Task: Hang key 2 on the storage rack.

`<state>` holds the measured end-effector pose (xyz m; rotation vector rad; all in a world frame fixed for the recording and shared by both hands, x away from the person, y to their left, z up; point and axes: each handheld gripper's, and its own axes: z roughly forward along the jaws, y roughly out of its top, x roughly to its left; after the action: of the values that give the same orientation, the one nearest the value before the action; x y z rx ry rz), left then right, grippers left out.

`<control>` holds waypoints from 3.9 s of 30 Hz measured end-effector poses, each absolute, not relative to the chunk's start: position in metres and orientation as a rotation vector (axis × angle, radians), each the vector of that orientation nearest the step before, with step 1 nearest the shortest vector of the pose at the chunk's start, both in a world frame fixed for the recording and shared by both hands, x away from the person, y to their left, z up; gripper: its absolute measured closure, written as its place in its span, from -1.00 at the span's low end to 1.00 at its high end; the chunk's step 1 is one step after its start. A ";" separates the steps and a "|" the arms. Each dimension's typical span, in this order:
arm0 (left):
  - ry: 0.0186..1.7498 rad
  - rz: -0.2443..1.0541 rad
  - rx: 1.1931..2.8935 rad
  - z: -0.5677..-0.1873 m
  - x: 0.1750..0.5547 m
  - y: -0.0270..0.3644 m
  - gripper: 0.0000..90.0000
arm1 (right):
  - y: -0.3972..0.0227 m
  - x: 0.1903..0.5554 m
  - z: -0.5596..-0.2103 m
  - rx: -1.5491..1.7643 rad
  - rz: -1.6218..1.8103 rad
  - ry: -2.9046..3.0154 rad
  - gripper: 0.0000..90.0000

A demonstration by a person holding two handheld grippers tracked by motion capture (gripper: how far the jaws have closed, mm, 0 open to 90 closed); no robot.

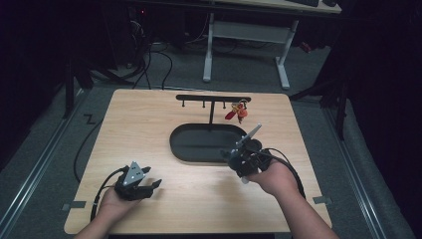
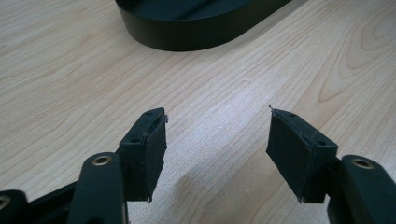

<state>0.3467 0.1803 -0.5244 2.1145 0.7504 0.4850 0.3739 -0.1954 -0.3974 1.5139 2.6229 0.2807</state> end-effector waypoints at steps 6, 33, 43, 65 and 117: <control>0.750 0.484 2.116 -0.524 0.347 0.180 -0.16 | -0.196 0.382 -0.386 1.538 0.282 2.606 0.06; 0.754 0.471 2.121 -0.525 0.348 0.181 -0.16 | -0.192 0.421 -0.352 1.558 0.300 2.570 0.06; 0.753 0.465 2.121 -0.525 0.349 0.179 -0.16 | -0.192 0.435 -0.345 1.602 0.302 2.549 0.06; 0.755 0.471 2.126 -0.526 0.348 0.180 -0.16 | -0.189 0.462 -0.327 1.624 0.307 2.503 0.06; 0.754 0.461 2.144 -0.528 0.348 0.180 -0.16 | -0.182 0.483 -0.398 1.719 0.451 2.442 -0.39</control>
<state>0.3480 0.1801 -0.5280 2.1439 0.7536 0.4611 0.4832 -0.1820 -0.3982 1.7187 2.4422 0.4510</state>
